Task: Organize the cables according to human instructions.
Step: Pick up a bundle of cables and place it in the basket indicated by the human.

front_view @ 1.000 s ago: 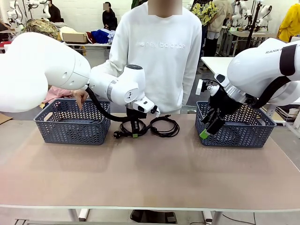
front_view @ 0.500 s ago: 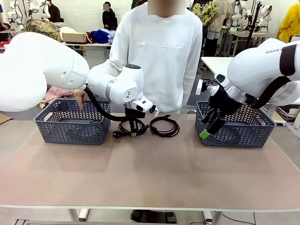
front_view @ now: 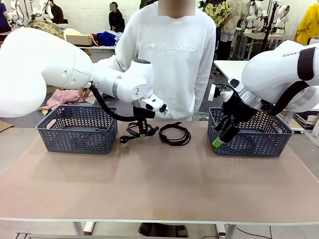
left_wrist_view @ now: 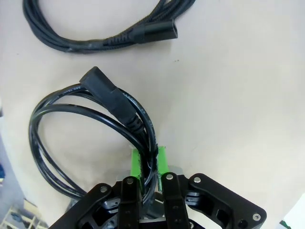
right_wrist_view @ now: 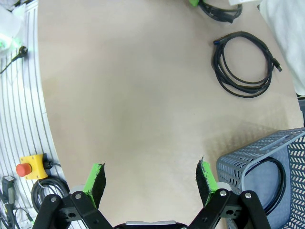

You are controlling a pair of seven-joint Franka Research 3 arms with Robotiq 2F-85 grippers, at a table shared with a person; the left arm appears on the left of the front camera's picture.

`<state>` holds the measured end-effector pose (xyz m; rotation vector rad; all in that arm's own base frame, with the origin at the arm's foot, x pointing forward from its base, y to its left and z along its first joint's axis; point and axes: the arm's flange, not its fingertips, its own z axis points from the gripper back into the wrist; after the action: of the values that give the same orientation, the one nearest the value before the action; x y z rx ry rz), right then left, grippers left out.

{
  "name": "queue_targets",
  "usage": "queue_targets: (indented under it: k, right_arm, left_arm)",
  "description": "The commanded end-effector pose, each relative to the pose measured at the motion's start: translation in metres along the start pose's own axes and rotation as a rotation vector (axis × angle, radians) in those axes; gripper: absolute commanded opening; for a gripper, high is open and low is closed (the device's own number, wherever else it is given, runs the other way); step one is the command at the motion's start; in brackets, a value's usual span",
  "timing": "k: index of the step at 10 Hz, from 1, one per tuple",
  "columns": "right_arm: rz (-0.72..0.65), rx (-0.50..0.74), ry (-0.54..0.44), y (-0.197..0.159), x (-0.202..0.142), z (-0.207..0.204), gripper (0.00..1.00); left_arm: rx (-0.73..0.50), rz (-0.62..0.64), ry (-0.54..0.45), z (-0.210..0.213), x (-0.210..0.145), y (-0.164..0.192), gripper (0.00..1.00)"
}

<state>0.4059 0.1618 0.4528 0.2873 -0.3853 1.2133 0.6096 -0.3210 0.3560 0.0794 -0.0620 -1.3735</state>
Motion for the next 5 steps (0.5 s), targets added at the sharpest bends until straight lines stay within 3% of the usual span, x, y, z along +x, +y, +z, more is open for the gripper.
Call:
queue_targets:
  k: [1,5]
  right_arm:
    - [-0.003,-0.003,-0.003,0.001,0.0,0.001,1.0]
    - [-0.003,-0.003,-0.003,0.001,0.0,0.001,1.0]
  left_arm:
    - [-0.011,-0.007,-0.007,0.037,0.001,-0.008,0.0]
    - [-0.028,-0.086,-0.008,0.112,-0.003,-0.029,0.0]
